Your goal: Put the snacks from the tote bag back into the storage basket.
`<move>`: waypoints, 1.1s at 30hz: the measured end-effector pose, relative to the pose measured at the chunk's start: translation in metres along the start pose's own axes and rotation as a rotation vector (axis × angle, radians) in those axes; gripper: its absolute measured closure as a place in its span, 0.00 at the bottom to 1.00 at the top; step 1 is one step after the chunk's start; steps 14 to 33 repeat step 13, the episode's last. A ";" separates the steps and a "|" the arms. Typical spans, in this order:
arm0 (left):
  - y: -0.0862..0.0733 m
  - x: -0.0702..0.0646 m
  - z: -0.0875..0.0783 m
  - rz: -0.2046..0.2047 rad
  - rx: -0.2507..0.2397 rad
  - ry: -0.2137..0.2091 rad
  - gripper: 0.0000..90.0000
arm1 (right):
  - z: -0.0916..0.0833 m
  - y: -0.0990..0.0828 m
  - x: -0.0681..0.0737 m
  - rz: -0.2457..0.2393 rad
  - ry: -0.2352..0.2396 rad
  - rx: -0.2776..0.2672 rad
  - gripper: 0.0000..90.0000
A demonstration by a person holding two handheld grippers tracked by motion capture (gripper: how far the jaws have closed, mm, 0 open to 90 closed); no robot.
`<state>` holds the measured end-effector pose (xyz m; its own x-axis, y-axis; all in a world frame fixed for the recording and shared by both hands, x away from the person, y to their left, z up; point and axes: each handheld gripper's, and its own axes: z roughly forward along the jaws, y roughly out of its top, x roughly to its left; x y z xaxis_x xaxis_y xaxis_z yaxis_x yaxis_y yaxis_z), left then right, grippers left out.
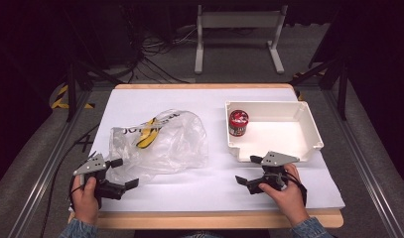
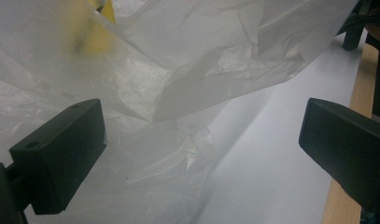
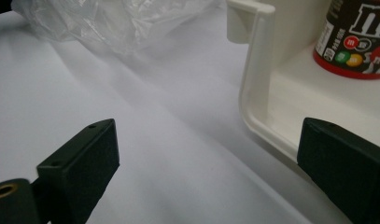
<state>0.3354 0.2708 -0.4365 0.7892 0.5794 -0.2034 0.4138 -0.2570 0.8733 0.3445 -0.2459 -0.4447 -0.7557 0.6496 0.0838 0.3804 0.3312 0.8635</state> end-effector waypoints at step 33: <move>0.000 -0.002 0.013 0.015 0.022 0.024 0.01 | -0.003 -0.004 0.003 0.015 -0.020 0.025 0.05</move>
